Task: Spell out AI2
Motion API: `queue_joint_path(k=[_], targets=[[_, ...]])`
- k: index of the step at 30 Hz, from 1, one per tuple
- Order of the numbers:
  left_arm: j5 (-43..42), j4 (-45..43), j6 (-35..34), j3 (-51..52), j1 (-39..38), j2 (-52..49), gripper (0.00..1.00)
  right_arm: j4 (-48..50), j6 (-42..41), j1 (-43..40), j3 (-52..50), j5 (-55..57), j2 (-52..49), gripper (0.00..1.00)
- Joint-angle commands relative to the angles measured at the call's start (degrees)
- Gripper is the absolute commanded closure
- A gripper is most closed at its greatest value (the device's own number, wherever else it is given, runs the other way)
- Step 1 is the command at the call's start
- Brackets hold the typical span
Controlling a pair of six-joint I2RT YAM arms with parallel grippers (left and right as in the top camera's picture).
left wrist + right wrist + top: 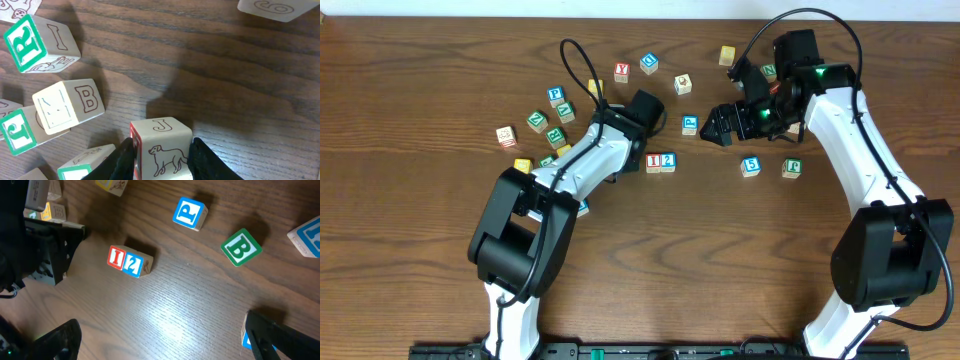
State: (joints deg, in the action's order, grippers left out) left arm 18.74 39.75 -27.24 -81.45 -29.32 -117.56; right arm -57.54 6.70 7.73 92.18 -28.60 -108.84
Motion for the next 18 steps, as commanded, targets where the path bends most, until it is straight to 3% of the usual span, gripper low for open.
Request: queue_joint_path(k=[1,6,18], targets=[[-1.77,0.0,-1.18,0.59,-0.17,-2.05,0.65,-0.17,1.31,-0.13,-0.04,0.02,1.36,0.01],[-1.77,-0.2,-1.18,0.59,-0.17,-2.08,0.56,-0.13,1.31,-0.13,-0.04,0.02,1.36,0.01],[-1.77,-0.83,-1.38,0.59,-0.15,-2.08,0.55,-0.15,1.31,-0.13,-0.04,0.02,1.36,0.01]])
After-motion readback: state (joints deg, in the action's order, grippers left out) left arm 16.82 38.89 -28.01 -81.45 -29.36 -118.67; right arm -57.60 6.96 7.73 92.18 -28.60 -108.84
